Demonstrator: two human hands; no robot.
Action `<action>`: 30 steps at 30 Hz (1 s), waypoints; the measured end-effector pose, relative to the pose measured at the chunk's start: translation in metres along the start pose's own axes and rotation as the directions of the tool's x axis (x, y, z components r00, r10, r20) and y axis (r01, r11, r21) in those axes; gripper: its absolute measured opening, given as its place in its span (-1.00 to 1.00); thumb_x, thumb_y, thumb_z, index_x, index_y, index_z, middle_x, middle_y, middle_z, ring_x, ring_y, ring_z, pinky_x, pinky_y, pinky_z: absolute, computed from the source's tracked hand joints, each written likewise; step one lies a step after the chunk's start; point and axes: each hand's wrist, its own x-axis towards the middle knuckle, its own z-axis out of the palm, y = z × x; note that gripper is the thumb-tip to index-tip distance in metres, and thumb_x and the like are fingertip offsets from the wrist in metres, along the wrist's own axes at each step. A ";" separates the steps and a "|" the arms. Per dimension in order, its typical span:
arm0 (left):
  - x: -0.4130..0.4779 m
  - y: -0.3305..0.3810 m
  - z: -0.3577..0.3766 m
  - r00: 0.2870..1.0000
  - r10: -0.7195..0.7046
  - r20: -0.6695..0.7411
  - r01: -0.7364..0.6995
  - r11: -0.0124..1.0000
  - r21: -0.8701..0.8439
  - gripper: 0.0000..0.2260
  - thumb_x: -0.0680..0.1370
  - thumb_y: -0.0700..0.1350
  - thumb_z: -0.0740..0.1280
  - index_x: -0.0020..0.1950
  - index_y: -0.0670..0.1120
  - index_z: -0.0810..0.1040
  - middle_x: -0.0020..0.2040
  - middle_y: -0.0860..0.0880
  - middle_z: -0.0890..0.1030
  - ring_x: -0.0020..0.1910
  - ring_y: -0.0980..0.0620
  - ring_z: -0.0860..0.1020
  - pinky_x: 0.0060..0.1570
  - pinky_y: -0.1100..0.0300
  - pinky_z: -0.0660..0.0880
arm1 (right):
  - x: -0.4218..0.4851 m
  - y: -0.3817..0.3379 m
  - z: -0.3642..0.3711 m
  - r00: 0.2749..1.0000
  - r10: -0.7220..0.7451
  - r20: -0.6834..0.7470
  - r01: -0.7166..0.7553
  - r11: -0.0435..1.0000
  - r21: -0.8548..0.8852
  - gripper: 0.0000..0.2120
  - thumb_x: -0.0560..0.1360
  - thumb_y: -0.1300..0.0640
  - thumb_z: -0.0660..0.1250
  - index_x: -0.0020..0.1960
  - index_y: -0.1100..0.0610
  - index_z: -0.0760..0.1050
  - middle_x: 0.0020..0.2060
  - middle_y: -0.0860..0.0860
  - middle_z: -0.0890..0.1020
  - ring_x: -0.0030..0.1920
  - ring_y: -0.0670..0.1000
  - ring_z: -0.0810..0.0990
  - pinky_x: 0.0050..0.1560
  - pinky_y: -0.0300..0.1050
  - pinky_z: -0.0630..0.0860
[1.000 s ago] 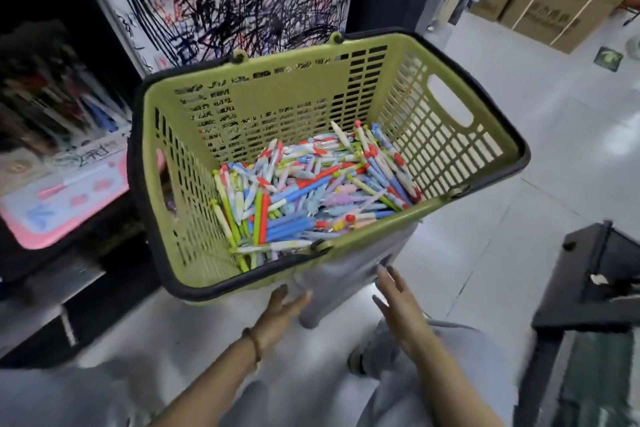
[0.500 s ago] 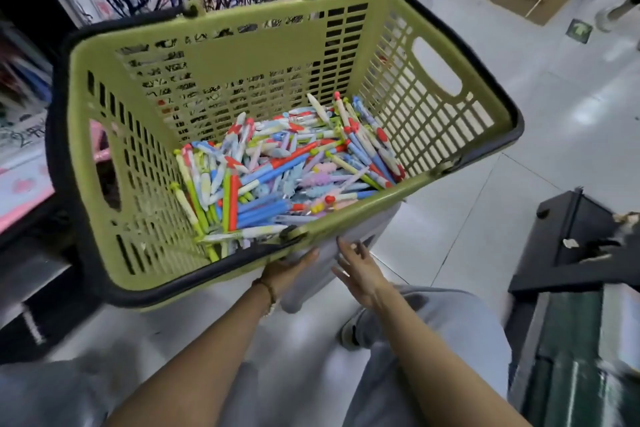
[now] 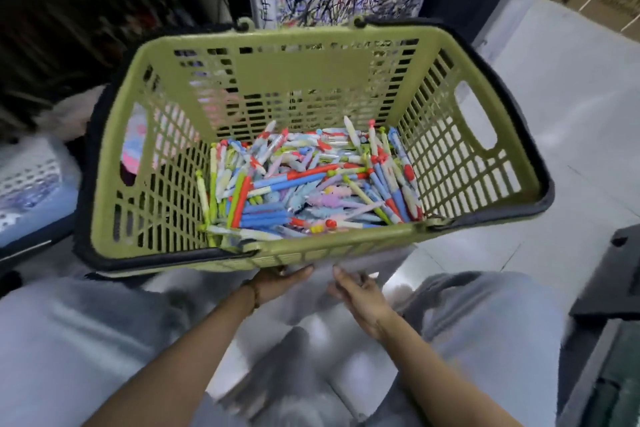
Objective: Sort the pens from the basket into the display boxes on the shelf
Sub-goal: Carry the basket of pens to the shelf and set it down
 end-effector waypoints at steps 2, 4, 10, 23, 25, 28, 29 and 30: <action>-0.011 -0.012 -0.005 0.999 -0.020 -0.027 0.021 0.999 0.047 -0.65 0.43 0.11 0.44 0.16 0.22 0.43 0.15 0.29 0.46 0.14 0.22 0.43 0.06 0.37 0.34 | -0.003 0.007 0.005 1.000 0.002 0.026 -0.002 1.000 -0.023 -0.62 0.42 0.15 0.45 0.18 0.23 0.46 0.08 0.09 0.64 0.09 0.07 0.62 0.12 -0.06 0.57; -0.023 -0.017 -0.009 0.998 -0.018 -0.056 0.022 0.997 0.070 -0.67 0.43 0.15 0.41 0.15 0.23 0.42 0.19 0.22 0.49 0.20 0.18 0.42 0.10 0.31 0.30 | -0.007 0.011 0.010 0.999 0.013 0.033 -0.011 0.999 -0.050 -0.71 0.41 0.16 0.45 0.08 0.20 0.50 -0.04 0.02 0.67 -0.02 0.00 0.65 -0.05 -0.18 0.60; -0.065 -0.016 -0.055 0.991 -0.112 -0.073 0.131 0.911 0.392 -0.26 0.41 0.23 0.40 0.49 -0.02 0.22 0.35 0.11 0.31 0.44 0.02 0.26 0.24 0.26 0.25 | -0.023 -0.026 -0.015 0.999 0.027 -0.028 -0.033 0.969 -0.245 -0.81 0.51 0.18 0.35 0.07 0.27 0.52 -0.23 0.01 0.68 -0.28 -0.07 0.64 -0.13 -0.21 0.59; -0.186 0.126 -0.143 0.897 0.231 -0.377 -0.423 0.697 -0.580 -0.54 0.55 0.27 0.06 -0.11 0.12 0.72 -0.06 0.06 0.71 -0.10 0.07 0.68 -0.14 0.10 0.61 | -0.126 -0.260 -0.005 0.888 -0.455 0.071 0.460 0.864 -0.206 -0.67 0.59 -0.08 0.12 0.10 0.10 0.55 -0.10 0.02 0.67 -0.12 0.01 0.64 -0.06 -0.11 0.59; -0.185 0.129 -0.136 0.893 0.237 -0.383 -0.433 0.684 -0.587 -0.61 0.56 0.17 0.14 -0.19 0.10 0.73 -0.13 0.06 0.71 -0.20 0.08 0.68 -0.28 0.16 0.62 | -0.124 -0.267 -0.006 0.901 -0.421 0.106 0.433 0.855 -0.284 -0.82 0.56 0.11 0.22 0.11 0.06 0.54 -0.09 -0.01 0.69 -0.14 -0.01 0.68 -0.17 -0.13 0.63; -0.176 0.124 -0.130 0.904 0.188 -0.384 -0.400 0.686 -0.607 -0.73 0.56 0.05 0.21 -0.04 0.07 0.71 -0.06 0.04 0.71 -0.13 0.05 0.68 -0.21 0.15 0.61 | -0.121 -0.276 -0.015 0.909 -0.400 0.116 0.416 0.853 -0.316 -0.70 0.54 0.22 0.24 0.23 0.00 0.51 0.01 0.00 0.69 -0.04 -0.03 0.68 -0.10 -0.05 0.64; -0.173 0.123 -0.128 0.910 0.170 -0.378 -0.382 0.698 -0.606 -0.77 0.56 0.03 0.23 0.08 0.07 0.66 -0.01 0.01 0.70 -0.08 0.03 0.67 -0.17 0.12 0.60 | -0.120 -0.280 -0.019 0.907 -0.405 0.112 0.419 0.846 -0.331 -0.68 0.52 0.21 0.27 0.24 -0.01 0.51 0.00 0.01 0.70 -0.05 -0.03 0.69 -0.11 -0.04 0.64; -0.170 0.124 -0.124 0.916 0.166 -0.366 -0.370 0.706 -0.604 -0.76 0.55 0.03 0.26 0.15 0.06 0.61 0.02 -0.01 0.69 -0.07 0.03 0.67 -0.18 0.12 0.60 | -0.119 -0.284 -0.024 0.908 -0.404 0.106 0.415 0.843 -0.343 -0.65 0.47 0.19 0.32 0.24 -0.01 0.52 -0.02 0.02 0.70 -0.08 -0.02 0.70 -0.14 -0.03 0.65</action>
